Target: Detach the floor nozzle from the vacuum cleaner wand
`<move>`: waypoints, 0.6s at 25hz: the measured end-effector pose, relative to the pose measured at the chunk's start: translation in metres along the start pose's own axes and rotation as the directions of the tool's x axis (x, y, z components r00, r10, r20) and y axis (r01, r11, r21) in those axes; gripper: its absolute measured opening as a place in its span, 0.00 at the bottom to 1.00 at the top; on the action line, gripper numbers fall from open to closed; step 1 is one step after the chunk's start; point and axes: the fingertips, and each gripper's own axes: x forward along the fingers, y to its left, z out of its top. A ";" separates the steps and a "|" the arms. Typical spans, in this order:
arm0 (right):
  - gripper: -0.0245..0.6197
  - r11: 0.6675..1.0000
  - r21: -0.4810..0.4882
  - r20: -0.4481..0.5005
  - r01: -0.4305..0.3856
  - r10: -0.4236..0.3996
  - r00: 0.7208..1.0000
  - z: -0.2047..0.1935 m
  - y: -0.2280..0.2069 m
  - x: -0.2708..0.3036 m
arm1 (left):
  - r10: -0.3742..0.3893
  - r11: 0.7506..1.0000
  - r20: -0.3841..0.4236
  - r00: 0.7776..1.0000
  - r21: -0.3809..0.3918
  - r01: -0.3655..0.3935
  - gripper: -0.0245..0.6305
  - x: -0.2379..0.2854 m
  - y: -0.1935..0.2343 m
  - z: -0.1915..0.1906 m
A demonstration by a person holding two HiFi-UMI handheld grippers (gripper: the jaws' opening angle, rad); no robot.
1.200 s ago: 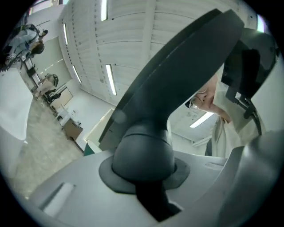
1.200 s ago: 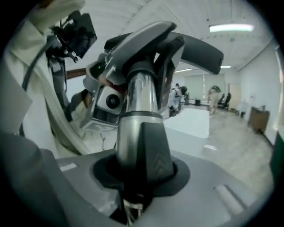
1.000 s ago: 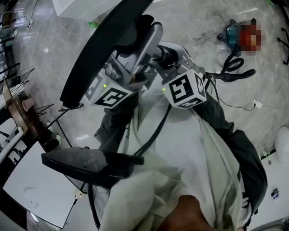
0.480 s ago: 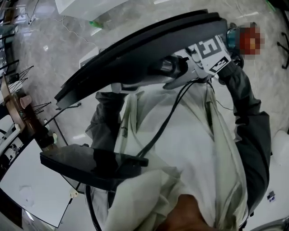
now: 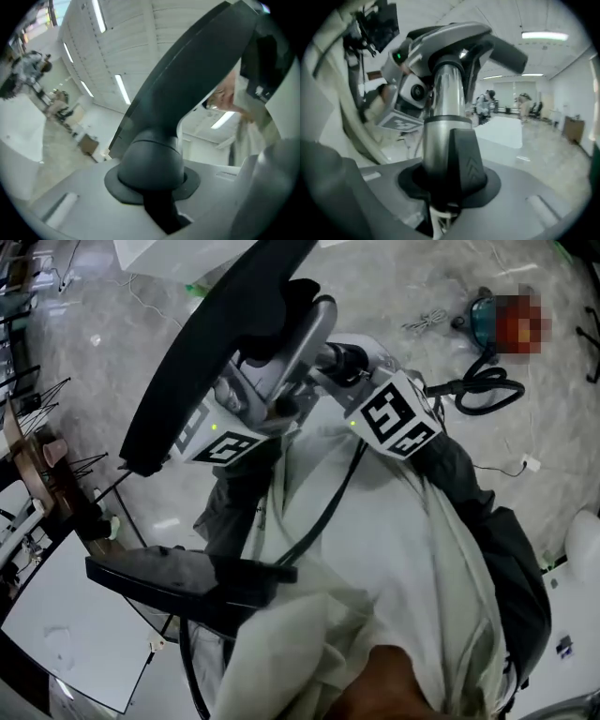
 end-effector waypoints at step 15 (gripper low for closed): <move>0.25 1.000 -0.001 -0.084 0.019 -0.019 0.996 -0.039 0.000 0.014 | 0.278 0.951 0.066 0.958 0.118 -0.284 0.16 -0.026 0.047 0.016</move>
